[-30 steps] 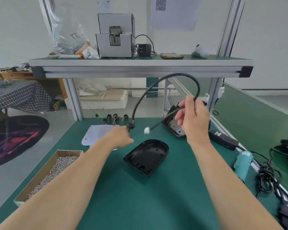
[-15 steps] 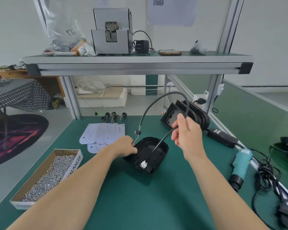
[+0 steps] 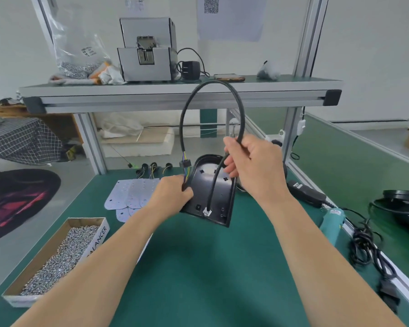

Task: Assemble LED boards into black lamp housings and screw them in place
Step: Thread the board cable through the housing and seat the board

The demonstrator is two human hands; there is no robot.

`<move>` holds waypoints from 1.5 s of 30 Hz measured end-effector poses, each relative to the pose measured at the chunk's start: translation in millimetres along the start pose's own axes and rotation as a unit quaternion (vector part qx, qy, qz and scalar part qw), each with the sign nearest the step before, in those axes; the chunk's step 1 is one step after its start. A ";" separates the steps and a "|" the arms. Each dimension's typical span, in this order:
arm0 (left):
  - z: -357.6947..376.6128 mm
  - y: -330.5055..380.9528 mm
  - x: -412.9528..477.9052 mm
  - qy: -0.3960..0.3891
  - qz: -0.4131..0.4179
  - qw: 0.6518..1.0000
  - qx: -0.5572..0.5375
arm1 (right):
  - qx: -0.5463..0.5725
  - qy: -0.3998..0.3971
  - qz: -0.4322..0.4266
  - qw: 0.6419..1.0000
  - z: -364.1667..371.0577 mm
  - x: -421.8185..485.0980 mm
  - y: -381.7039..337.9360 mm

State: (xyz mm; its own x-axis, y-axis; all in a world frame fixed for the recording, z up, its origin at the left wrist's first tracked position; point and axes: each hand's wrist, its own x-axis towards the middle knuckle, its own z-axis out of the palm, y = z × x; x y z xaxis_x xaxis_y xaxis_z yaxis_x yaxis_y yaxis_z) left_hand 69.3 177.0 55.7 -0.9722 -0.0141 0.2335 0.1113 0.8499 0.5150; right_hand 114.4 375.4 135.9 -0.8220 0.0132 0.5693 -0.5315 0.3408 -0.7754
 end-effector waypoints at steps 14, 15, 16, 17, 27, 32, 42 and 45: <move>-9.7 -1.2 0.6 -0.005 -0.052 0.976 -0.212 | -0.281 -0.226 -0.045 0.932 -13.4 1.4 17.4; -10.9 -2.5 0.4 -0.005 -0.056 0.974 -0.219 | -0.194 -0.203 -0.030 0.959 -14.4 -2.4 26.4; -10.5 -4.8 0.0 -0.004 -0.058 0.971 -0.230 | -0.083 -0.170 0.000 0.982 -15.3 -6.8 34.8; -10.7 -6.1 -1.7 -0.007 -0.063 0.966 -0.251 | 0.031 -0.134 0.042 0.990 -14.8 -11.5 45.1; -11.5 13.0 -12.1 -0.077 -0.043 0.928 -0.362 | -0.056 -0.215 0.139 0.965 42.0 -53.2 83.5; -38.2 -1.6 -3.5 0.009 -0.082 0.842 -0.533 | -0.531 -0.367 0.209 0.735 4.7 -52.1 99.5; -10.3 19.5 -17.5 0.083 -0.102 0.892 -0.433 | 0.089 -0.139 0.080 0.983 37.7 -38.6 38.2; -4.6 26.7 -22.9 0.106 -0.097 0.886 -0.440 | 0.163 -0.051 0.076 0.982 51.8 -40.7 31.0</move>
State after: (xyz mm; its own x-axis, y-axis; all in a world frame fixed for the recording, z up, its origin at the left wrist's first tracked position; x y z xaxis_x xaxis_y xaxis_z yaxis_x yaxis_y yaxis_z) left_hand 95.5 197.6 67.9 -0.9403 -0.2935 0.1723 0.1549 0.0819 0.9845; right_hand 120.9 336.8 74.6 -0.9042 -0.0597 0.4230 -0.4248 0.0227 -0.9050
